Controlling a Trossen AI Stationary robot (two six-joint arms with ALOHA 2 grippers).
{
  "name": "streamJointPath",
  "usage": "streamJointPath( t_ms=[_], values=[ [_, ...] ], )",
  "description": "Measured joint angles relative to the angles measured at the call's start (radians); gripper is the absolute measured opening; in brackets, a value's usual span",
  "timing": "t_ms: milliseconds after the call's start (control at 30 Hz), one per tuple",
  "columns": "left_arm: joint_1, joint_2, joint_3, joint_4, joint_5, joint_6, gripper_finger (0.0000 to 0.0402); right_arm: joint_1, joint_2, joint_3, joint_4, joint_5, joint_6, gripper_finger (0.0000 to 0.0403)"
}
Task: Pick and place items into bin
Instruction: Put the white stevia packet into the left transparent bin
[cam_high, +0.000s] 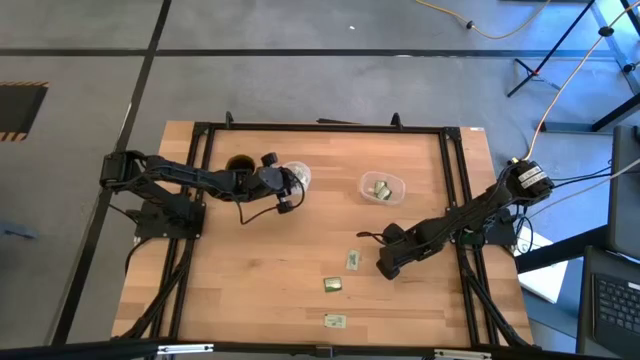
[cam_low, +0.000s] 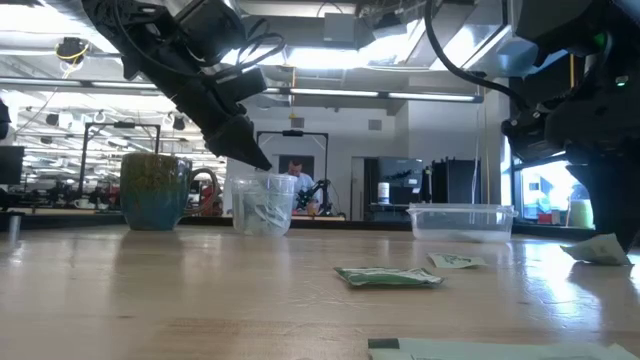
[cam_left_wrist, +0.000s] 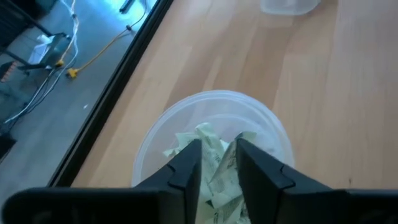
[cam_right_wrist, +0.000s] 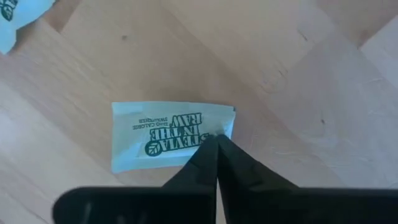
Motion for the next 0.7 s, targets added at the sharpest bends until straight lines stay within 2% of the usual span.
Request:
streamJointPath(
  t_ms=[433, 700],
  values=[
    [0.000, 0.000, 0.000, 0.007, 0.000, 0.031, 0.0091, -0.001, 0.003, 0.000, 0.037, 0.002, -0.062, 0.0081],
    [0.000, 0.000, 0.000, 0.009, 0.000, 0.060, 0.0093, 0.000, 0.043, 0.011, 0.011, 0.005, -0.114, 0.0080]
  ],
)
